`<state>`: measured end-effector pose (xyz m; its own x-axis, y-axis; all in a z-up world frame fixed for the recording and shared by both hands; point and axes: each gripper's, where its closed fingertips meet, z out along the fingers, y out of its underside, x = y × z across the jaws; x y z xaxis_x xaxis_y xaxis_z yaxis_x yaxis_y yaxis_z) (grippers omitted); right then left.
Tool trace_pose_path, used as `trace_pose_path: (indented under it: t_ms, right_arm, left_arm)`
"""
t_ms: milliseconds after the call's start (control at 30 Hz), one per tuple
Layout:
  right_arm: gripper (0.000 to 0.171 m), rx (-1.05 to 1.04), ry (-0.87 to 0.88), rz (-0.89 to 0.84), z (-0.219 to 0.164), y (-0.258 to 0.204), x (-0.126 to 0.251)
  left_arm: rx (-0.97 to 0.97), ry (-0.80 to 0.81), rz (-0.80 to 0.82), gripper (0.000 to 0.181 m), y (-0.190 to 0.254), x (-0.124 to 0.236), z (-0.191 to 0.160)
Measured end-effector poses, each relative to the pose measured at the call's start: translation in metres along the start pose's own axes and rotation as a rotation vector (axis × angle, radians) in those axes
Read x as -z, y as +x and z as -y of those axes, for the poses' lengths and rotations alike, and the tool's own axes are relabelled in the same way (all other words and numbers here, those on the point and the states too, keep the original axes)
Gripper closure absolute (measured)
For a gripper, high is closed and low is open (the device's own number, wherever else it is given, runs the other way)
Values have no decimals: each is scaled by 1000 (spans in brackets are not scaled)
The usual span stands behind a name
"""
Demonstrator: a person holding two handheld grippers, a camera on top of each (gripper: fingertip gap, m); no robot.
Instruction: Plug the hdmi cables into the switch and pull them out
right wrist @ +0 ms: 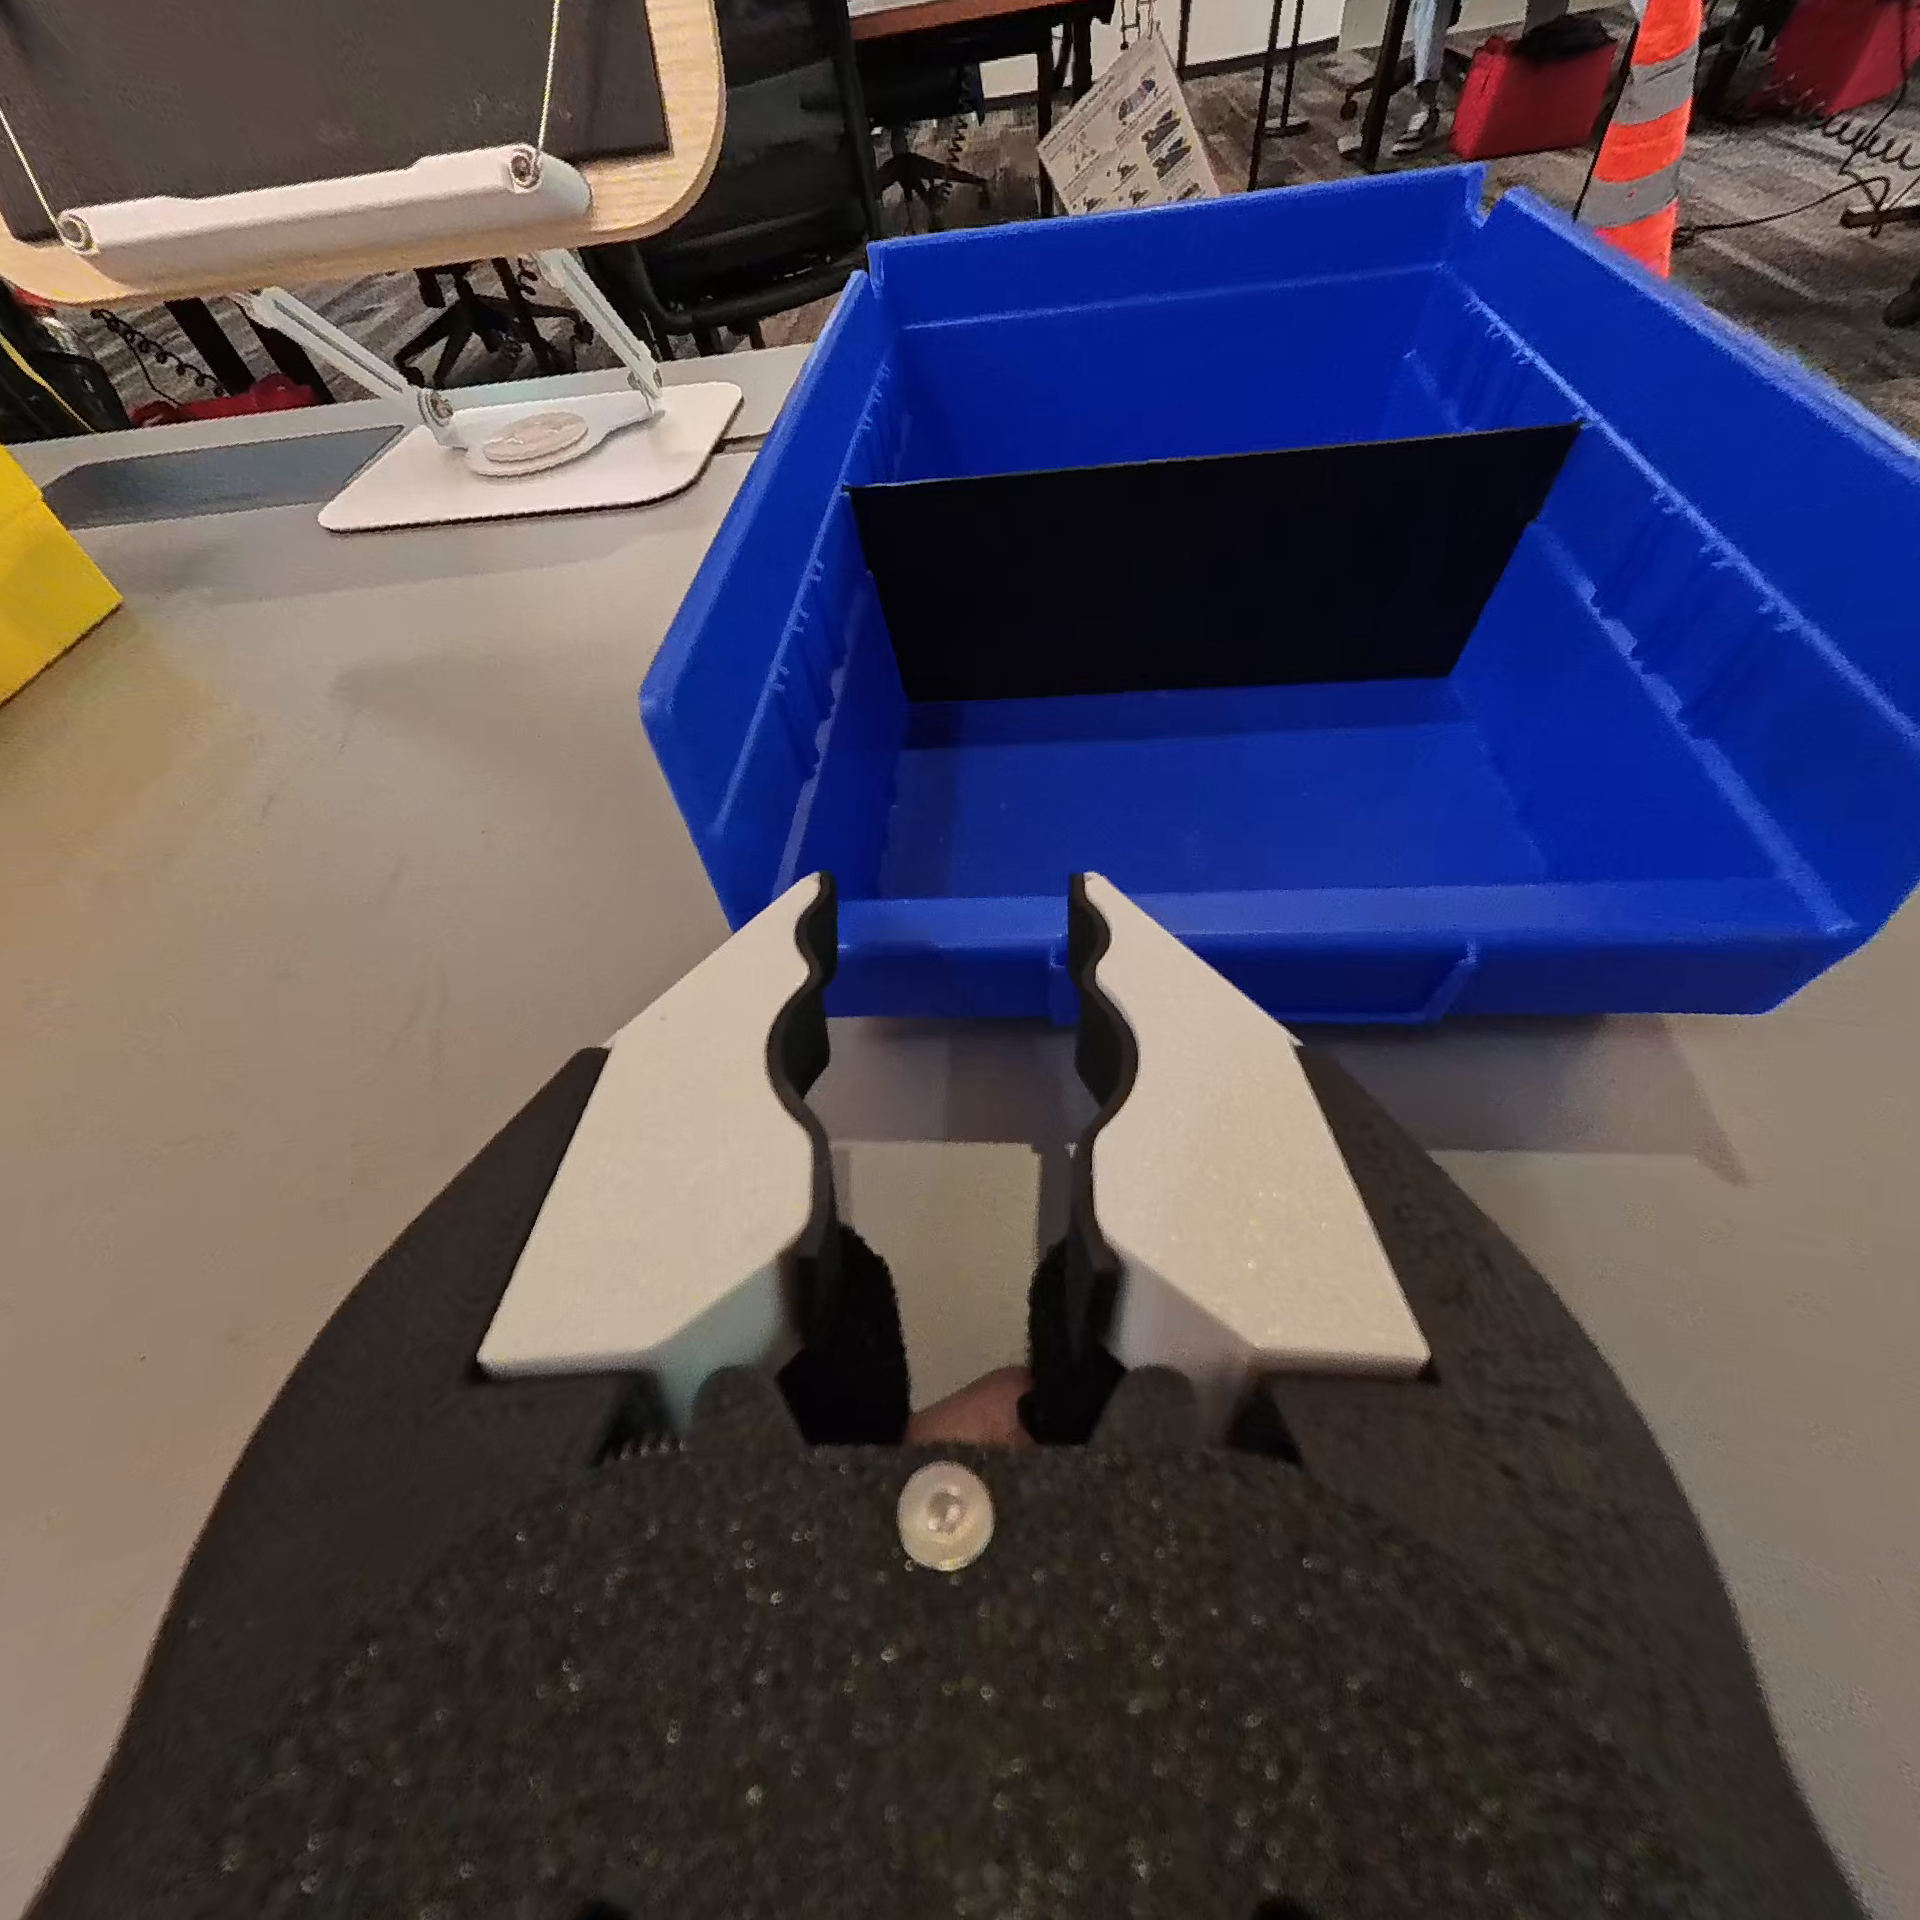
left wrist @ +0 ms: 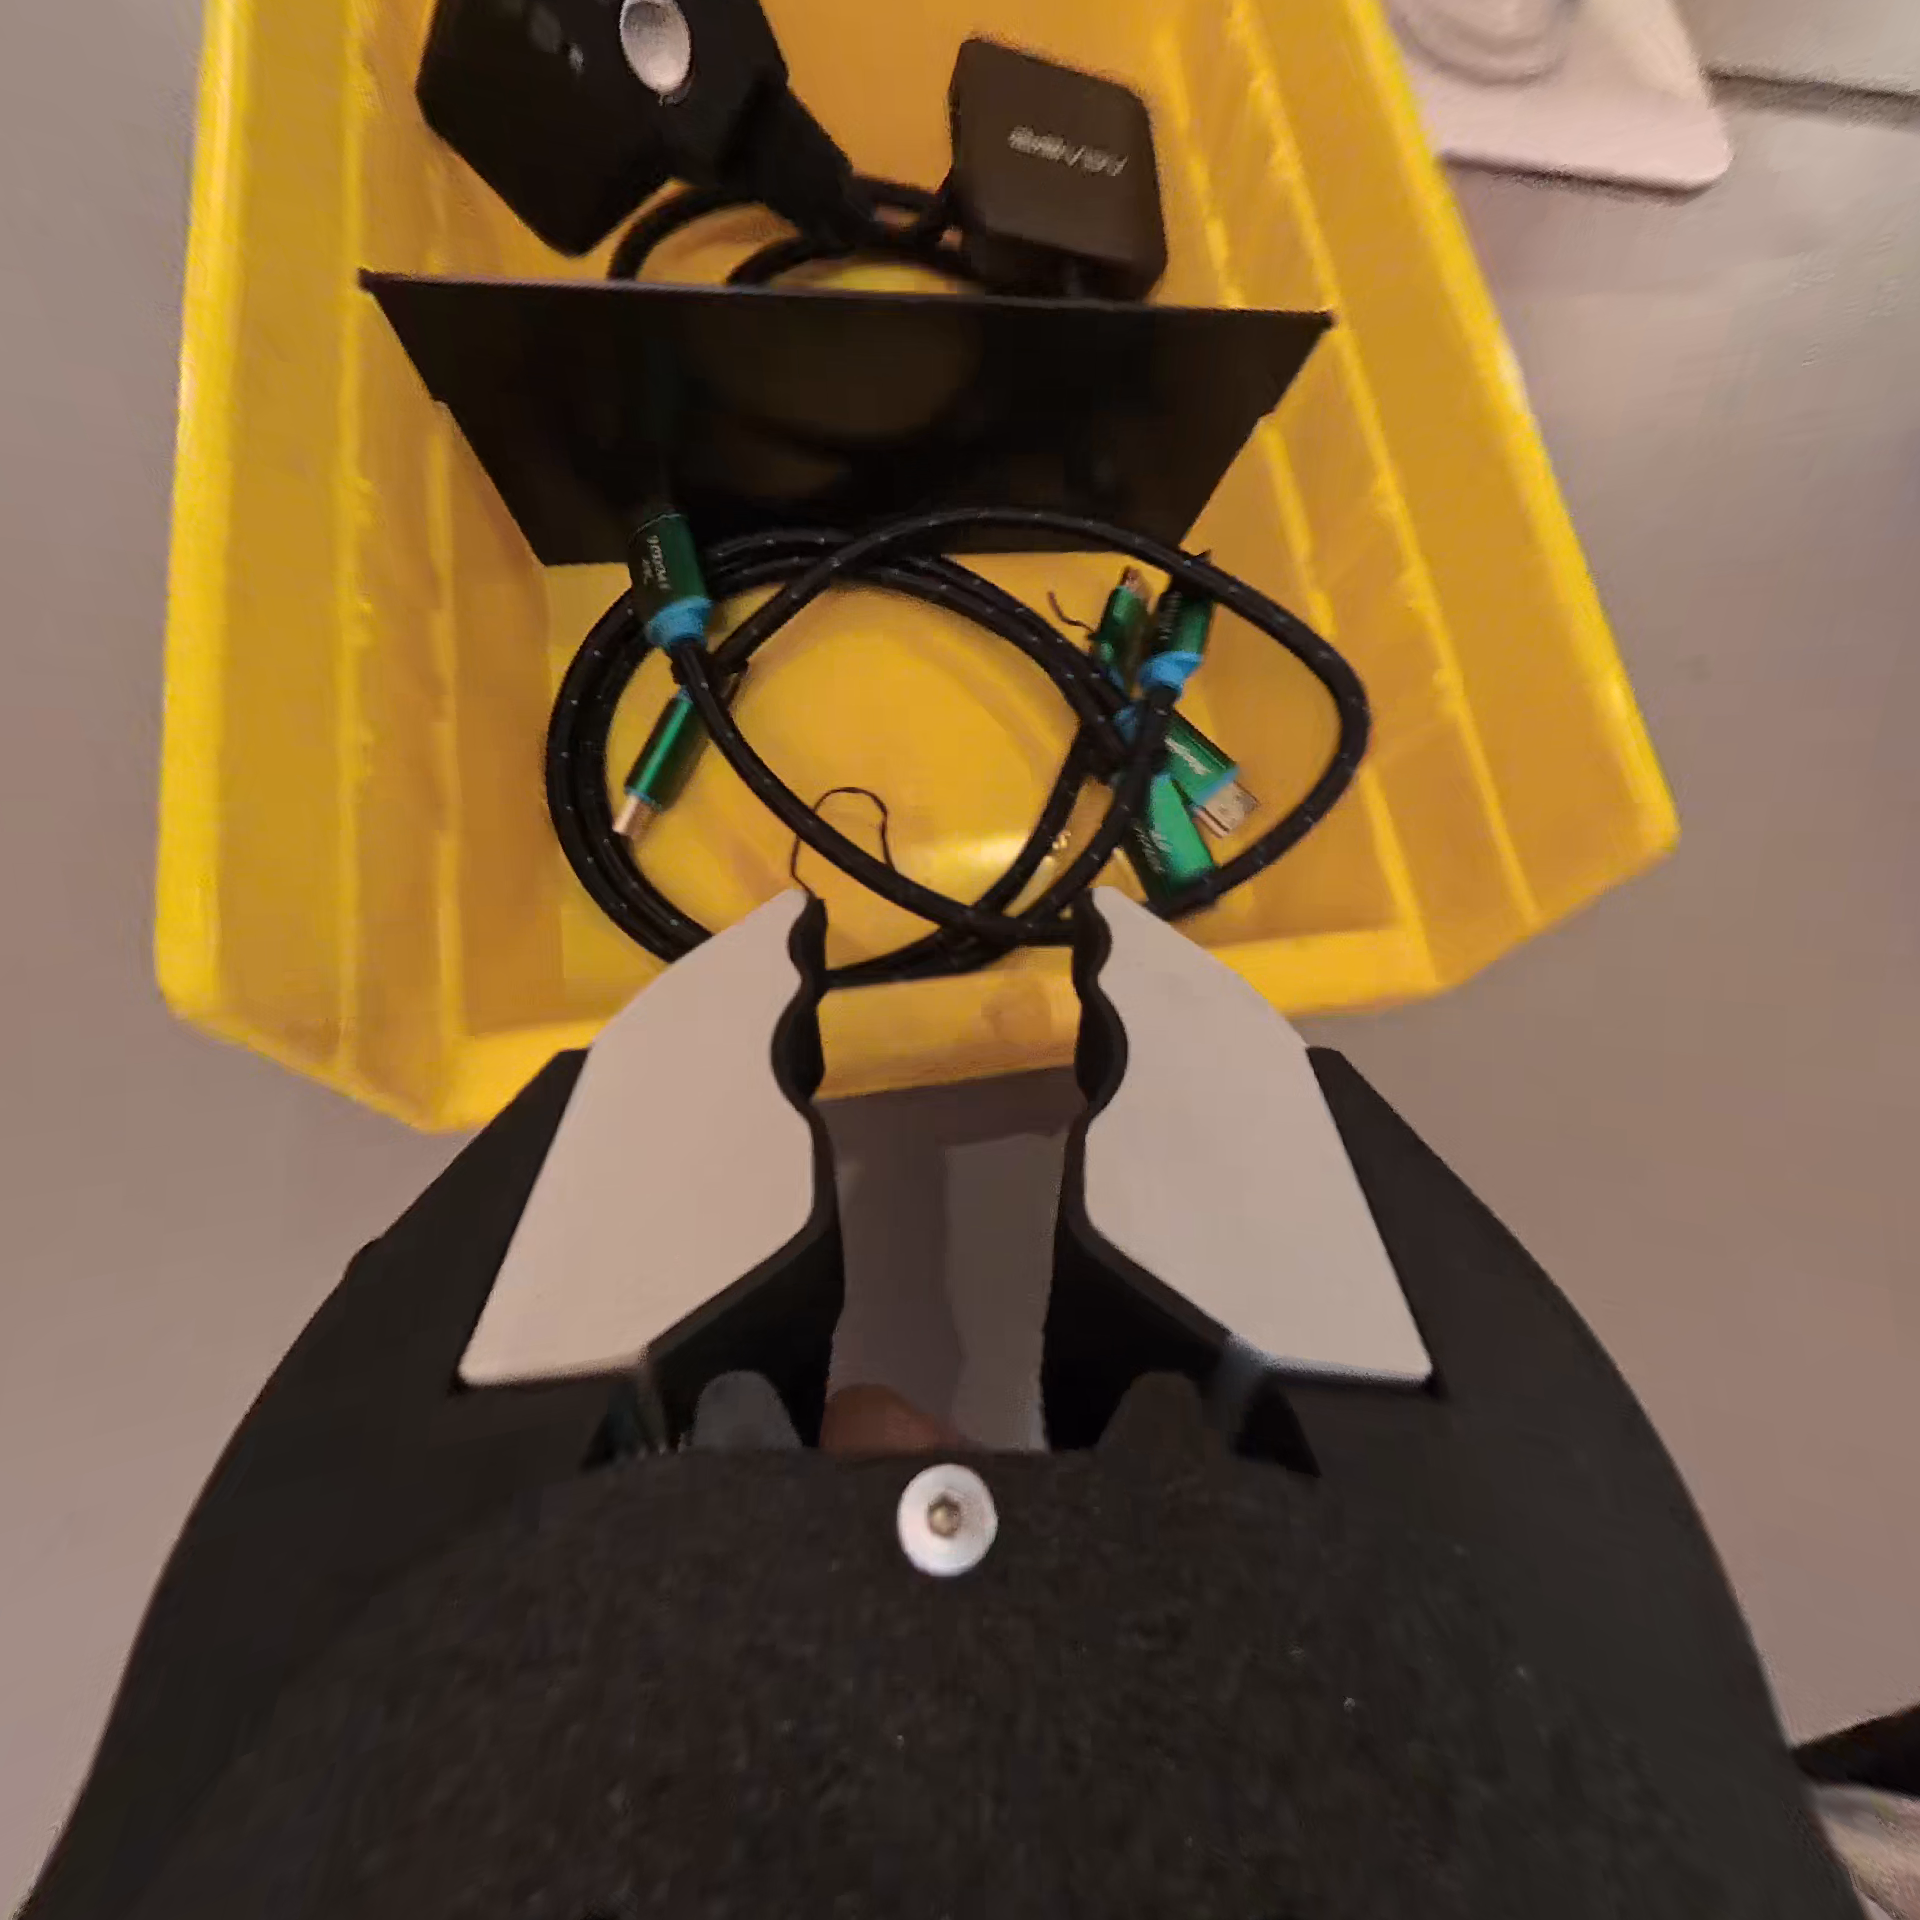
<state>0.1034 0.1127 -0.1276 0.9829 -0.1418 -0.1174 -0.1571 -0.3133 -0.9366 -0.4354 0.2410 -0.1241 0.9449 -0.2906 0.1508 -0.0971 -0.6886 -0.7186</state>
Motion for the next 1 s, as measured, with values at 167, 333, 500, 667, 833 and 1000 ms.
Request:
trace_pose_path:
  t_ms: [167, 333, 500, 667, 833, 1000]
  right_arm:
    - [127, -30, -5, 13, 0, 3, -3]
    - [127, -81, -11, 41, -1, 3, -2]
    - [128, -95, -23, 56, -4, 2, 0]
    - [128, -97, -22, 58, -4, 1, 1]
    - [128, -78, -8, 39, -1, 4, 2]
    - [128, -40, 68, 52, 14, -5, 8]
  left_arm:
    - [19, -200, 123, 131, -33, -36, 19]
    - [-80, -386, 282, 145, -54, -57, 13]
    - [-257, -459, 452, 161, -64, -63, 5]
    - [-376, -240, 616, 174, -74, -46, 36]
    - [-411, 72, 700, 175, -68, 6, 81]
    - [-244, 350, 417, 175, -26, 48, 108]
